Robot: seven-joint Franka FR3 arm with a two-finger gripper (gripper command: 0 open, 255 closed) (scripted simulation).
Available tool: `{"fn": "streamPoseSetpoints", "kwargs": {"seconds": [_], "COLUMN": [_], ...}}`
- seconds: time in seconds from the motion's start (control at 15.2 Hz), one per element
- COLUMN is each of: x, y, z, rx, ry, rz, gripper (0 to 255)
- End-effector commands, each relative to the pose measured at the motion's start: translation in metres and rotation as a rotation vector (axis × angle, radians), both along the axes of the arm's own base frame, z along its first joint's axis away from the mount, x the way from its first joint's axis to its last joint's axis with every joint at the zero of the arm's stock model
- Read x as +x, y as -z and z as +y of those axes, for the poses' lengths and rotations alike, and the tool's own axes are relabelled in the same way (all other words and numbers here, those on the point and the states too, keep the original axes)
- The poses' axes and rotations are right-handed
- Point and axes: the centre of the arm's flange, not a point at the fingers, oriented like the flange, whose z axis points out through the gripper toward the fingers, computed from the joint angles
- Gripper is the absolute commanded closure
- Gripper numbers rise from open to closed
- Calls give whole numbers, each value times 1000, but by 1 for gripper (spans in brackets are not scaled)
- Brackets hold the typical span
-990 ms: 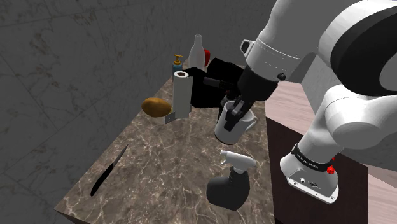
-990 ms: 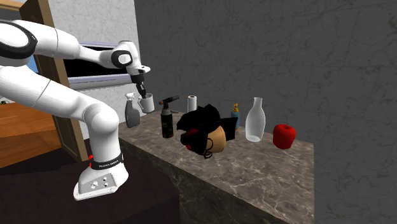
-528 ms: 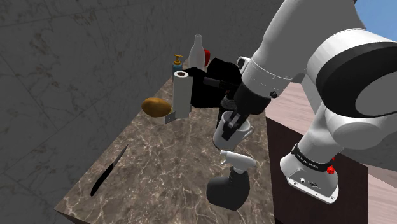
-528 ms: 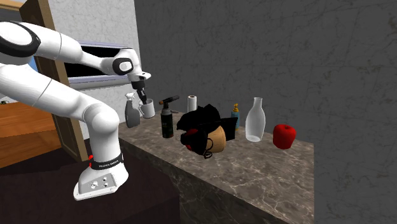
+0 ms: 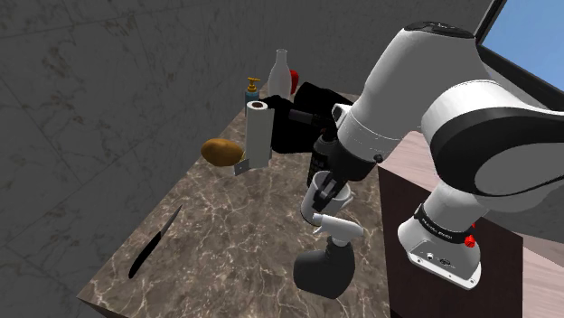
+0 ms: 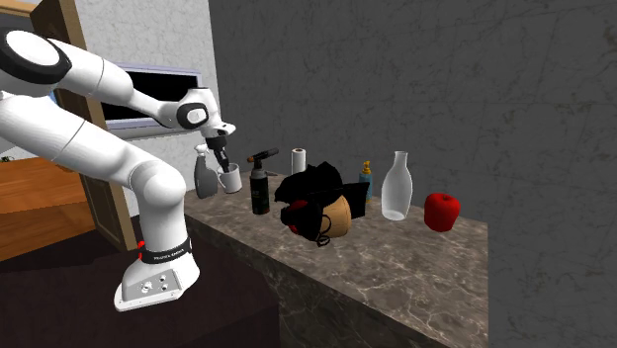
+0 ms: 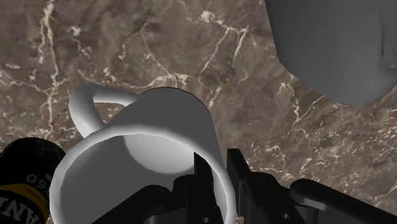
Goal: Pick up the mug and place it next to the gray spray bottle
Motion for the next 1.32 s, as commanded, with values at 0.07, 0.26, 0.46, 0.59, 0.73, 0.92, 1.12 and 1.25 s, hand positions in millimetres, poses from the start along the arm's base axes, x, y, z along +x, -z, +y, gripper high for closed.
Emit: {"fn": "streamPoseSetpoints", "kwargs": {"seconds": [0.07,0.26,0.46,0.59,0.73,0.92,1.12,1.25], "x": [0,0,0,0,0,0,0,0], "y": [15,31,45,45,45,45,45,45], "z": [0,0,0,0,0,0,0,0], "rx": [1,1,1,1,1,1,1,1], "ry": [0,0,0,0,0,0,0,0], "rz": [-1,-1,-1,-1,-1,-1,-1,-1], "gripper": [255,255,255,255,255,255,0,0]}}
